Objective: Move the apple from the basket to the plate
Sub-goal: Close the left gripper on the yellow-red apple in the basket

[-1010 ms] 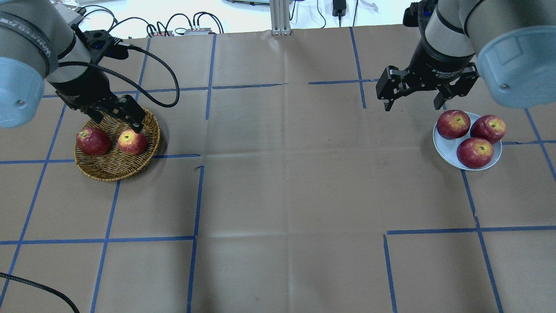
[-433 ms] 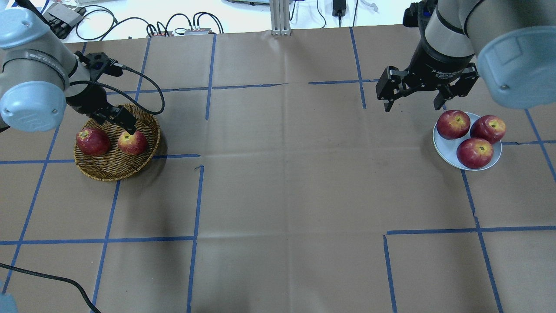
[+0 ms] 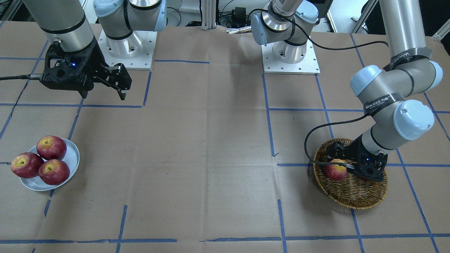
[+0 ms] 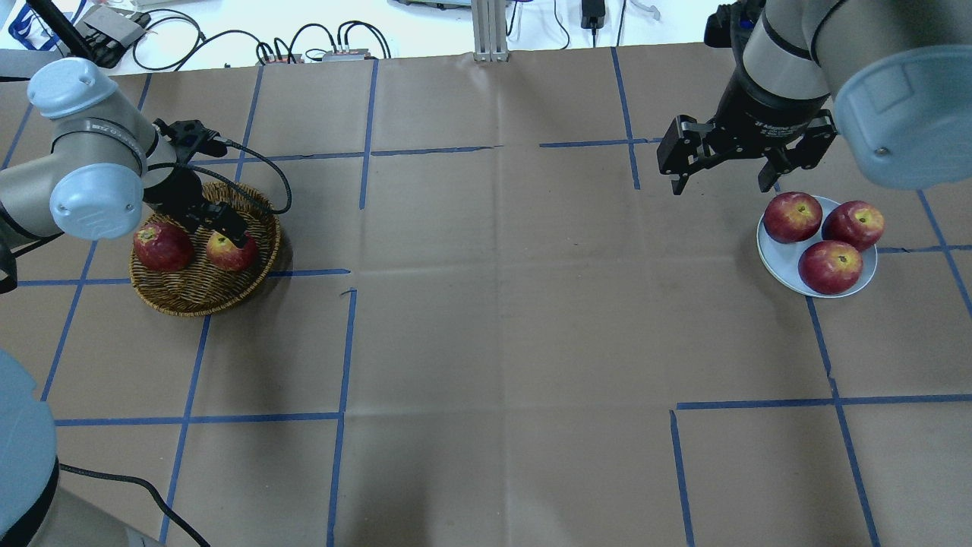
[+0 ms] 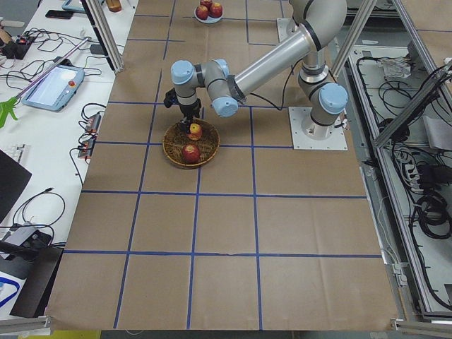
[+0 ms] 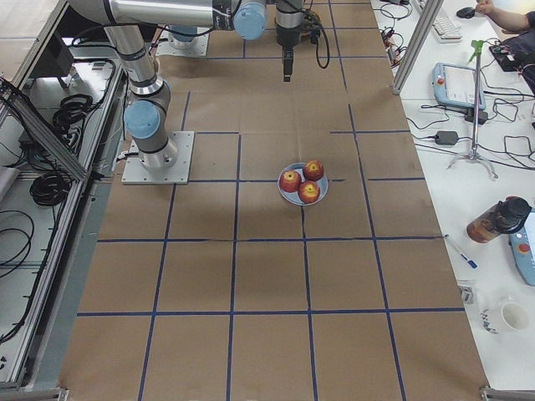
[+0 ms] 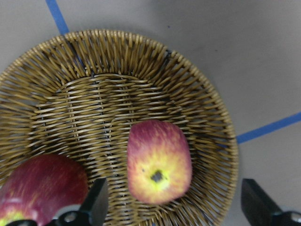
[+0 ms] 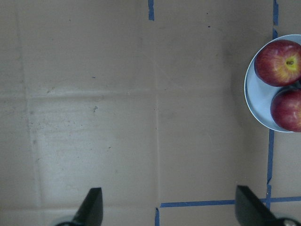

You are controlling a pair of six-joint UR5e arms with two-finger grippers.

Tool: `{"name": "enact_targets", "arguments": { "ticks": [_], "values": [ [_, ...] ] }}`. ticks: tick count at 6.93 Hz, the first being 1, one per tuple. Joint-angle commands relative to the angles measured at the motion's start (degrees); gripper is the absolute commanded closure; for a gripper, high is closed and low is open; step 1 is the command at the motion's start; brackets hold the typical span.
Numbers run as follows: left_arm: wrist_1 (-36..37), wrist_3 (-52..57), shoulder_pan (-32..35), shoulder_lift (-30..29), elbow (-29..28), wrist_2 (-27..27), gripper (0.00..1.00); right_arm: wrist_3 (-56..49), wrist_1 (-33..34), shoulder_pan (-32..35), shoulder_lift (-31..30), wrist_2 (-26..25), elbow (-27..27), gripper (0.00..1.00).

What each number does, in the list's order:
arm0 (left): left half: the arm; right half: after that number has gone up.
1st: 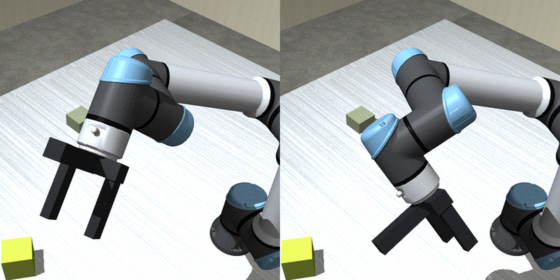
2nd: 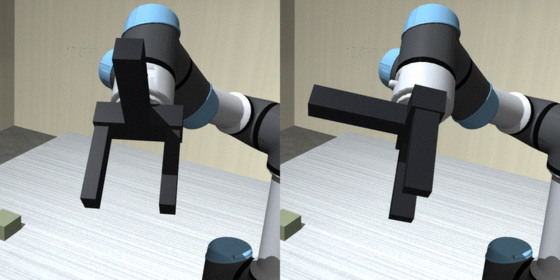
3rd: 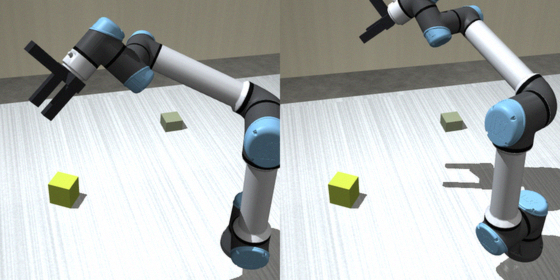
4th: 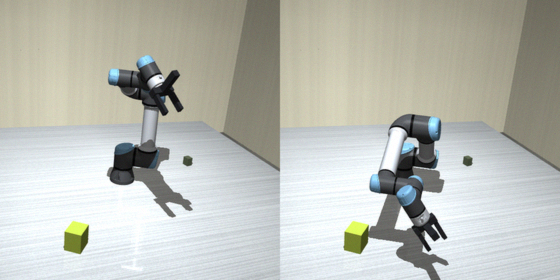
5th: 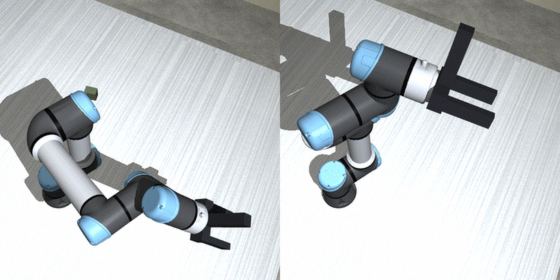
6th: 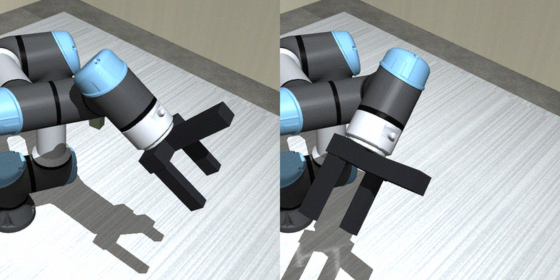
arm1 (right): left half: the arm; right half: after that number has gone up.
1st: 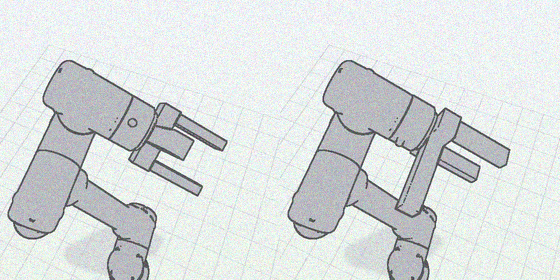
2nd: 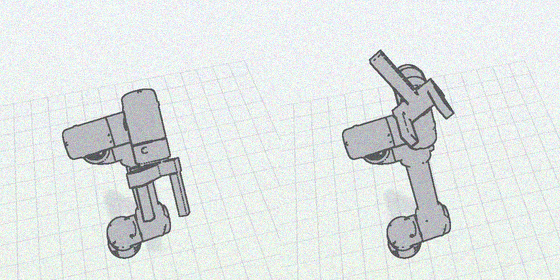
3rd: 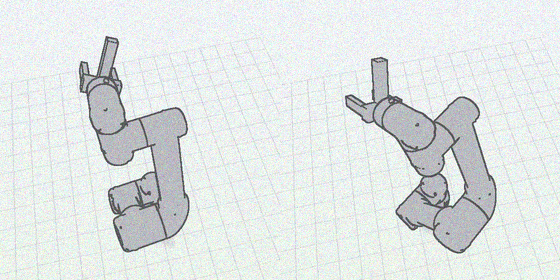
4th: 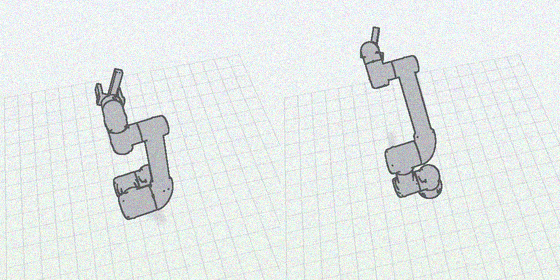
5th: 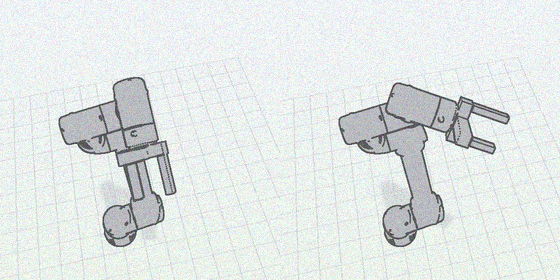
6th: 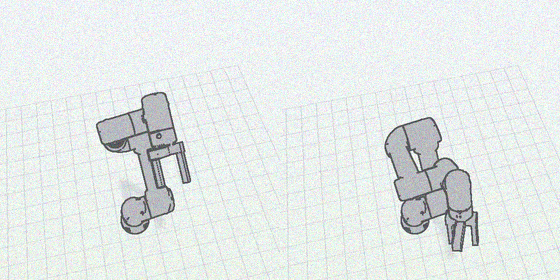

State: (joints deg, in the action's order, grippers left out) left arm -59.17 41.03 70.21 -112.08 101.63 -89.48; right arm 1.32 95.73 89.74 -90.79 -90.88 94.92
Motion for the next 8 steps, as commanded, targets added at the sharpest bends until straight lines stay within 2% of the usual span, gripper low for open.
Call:
{"name": "enact_targets", "arguments": {
  "ticks": [1, 2, 4, 6, 7, 8],
  "values": [
    [0.72, 0.02, -0.6, -2.77, -0.02, 0.01, 0.02, 0.0, 0.07, 0.0, 0.0, 0.0, 0.0, 0.0],
    [2.64, 0.02, -0.6, -4.62, -0.02, 0.1, 0.05, 0.0, -0.02, 0.0, 0.0, 0.0, 0.0, 0.0],
    [2.75, -0.68, 0.1, -4.99, -0.02, 0.19, 0.21, 0.0, -0.02, 0.0, 0.0, 0.0, 0.0, 0.0],
    [2.66, -1.12, 0.54, -4.29, 0.76, 0.19, 0.51, 0.0, 0.07, 0.0, 0.0, 0.0, 0.0, 0.0],
    [2.57, -1.39, 0.72, -3.33, 1.2, 0.27, 0.55, 0.0, -0.02, 0.0, 0.0, 0.0, 0.0, 0.0],
    [1.44, -6.09, 2.11, -0.79, -0.1, 0.1, 0.56, 0.0, -0.02, 0.0, 0.0, 0.0, 0.0, 0.0]
  ]
}}
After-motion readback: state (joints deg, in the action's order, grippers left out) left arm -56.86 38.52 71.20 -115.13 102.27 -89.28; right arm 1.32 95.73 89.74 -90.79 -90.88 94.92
